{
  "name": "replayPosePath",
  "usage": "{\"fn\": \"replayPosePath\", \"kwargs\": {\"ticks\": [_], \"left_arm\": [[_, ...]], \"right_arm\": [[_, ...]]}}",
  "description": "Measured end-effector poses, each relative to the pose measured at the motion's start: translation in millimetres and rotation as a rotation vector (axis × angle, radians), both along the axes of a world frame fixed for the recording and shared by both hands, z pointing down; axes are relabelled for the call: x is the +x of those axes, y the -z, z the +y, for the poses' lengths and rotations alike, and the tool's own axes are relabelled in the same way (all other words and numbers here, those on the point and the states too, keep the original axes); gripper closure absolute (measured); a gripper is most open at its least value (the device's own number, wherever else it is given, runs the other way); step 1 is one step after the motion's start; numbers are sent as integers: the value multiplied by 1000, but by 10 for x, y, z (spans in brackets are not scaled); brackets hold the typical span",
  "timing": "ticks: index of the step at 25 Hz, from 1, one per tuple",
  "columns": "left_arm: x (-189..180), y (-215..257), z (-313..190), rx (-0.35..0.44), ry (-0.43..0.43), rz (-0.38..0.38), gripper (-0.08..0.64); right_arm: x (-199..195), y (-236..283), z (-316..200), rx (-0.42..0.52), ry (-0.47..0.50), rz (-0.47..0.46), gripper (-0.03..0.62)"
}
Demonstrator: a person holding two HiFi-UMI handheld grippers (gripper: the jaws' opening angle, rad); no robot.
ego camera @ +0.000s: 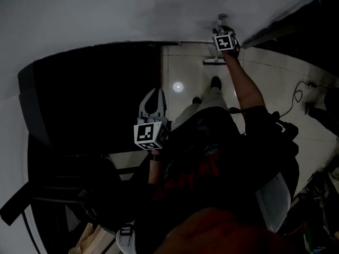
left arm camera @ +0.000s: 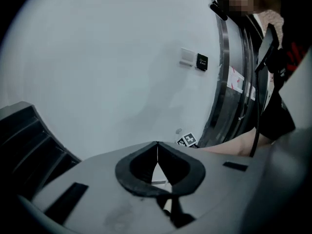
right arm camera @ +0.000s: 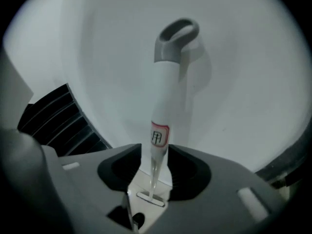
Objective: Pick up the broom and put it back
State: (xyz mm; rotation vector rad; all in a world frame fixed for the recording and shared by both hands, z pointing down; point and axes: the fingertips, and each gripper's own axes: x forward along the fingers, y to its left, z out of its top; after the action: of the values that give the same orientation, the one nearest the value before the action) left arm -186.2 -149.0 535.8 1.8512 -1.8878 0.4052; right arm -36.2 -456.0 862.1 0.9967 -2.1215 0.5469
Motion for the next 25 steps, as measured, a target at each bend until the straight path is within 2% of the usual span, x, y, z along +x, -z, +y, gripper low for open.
{"fn": "replayPosePath", "kwargs": {"ticks": [1,2,5,10,12,16,21,25], "left_arm": [[-64,-5,-1,-2,5,5,552],[-115,-15,-2,-1,5,15,552],[-209,-20,-56,26,-18,53,552],[-339,244,-422,127,-98,100,552],[-308,362,-650,179,-143,115,552],[-220,518,-950,238,-205,131,552],[-228,620,-1026,271,-244,155,552],[-71,684,-1057,278,-334,171,552]], "right_arm": [[-31,-5,-67,10,-19,9,478],[-37,10,-82,24,-37,12,489],[15,191,188,64,-61,-16,491],[129,964,1099,137,-56,-74,491],[289,1321,1310,178,-52,-98,491],[504,2274,1418,305,-41,-169,491],[355,3560,1516,438,-41,-275,491],[276,4259,1549,572,-45,-348,491]]}}
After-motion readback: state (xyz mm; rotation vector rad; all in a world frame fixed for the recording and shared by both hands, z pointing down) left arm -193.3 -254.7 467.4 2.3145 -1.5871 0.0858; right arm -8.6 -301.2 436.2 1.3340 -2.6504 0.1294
